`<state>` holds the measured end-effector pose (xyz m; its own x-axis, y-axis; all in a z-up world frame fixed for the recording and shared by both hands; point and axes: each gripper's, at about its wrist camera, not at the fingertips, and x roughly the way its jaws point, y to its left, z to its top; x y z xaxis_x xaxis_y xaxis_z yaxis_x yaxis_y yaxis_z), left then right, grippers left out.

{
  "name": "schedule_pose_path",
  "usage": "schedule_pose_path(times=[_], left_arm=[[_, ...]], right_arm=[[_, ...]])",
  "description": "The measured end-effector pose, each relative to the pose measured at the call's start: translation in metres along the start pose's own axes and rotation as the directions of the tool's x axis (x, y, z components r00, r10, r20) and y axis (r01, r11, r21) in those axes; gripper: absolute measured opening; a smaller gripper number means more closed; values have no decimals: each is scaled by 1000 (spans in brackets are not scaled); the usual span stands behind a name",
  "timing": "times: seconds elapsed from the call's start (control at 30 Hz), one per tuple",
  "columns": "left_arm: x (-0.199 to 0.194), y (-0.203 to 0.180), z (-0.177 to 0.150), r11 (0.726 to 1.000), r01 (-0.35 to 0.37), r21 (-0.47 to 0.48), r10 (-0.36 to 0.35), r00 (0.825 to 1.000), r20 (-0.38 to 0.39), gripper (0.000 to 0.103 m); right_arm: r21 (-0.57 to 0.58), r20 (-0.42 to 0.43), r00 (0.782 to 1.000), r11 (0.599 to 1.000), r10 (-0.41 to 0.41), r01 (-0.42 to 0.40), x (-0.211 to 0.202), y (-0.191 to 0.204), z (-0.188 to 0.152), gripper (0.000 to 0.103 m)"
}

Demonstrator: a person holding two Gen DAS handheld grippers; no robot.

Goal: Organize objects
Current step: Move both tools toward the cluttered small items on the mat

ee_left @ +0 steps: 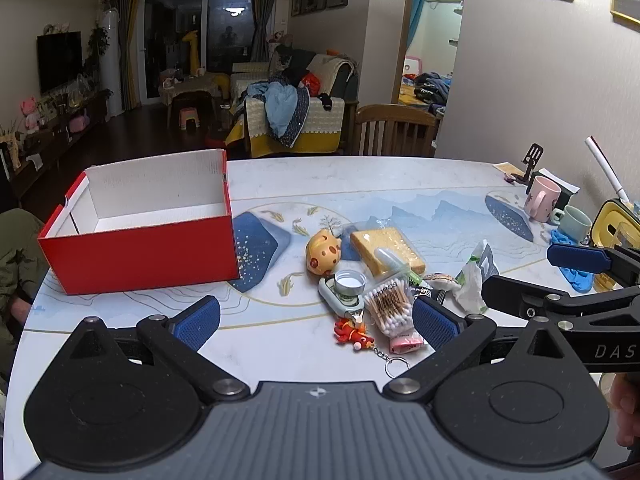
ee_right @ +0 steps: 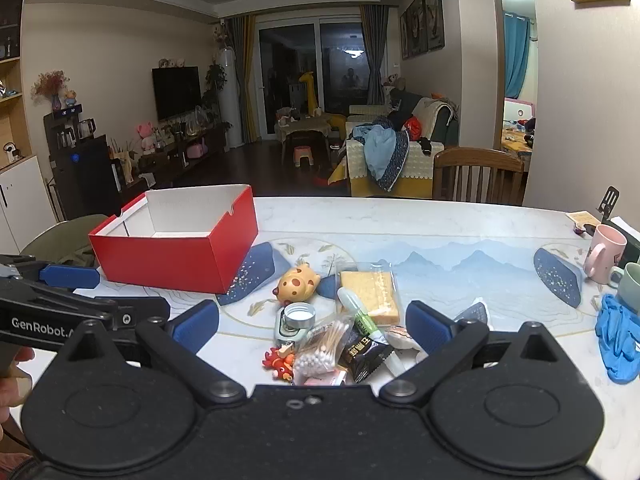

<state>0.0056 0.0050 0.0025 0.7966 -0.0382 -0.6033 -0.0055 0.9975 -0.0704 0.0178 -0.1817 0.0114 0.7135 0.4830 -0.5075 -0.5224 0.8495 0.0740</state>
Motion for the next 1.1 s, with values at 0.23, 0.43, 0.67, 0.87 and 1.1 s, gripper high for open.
schedule_pose_path(times=[0.23,0.43,0.67,0.87,1.1], left_arm=[[-1,-3,4,1000,-6,10,6,1000,14,103],[0,-4,7,1000,-5,6,5,1000,18,103],[2,-7,9,1000,-6,7,6,1000,15,103],[3,-7,10,1000,-4,9,4,1000,15,103],[12,-8,16,1000,12,28,-13,1000,17,103]], right_arm=[[0,7,1000,1000,0,0,1,-2,4,100],[-1,13,1000,1000,-2,2,0,-4,6,100],[-8,16,1000,1000,-4,4,0,-5,7,100],[-12,16,1000,1000,-16,16,4,-9,9,100],[-5,8,999,999,-36,37,11,-16,12,100]])
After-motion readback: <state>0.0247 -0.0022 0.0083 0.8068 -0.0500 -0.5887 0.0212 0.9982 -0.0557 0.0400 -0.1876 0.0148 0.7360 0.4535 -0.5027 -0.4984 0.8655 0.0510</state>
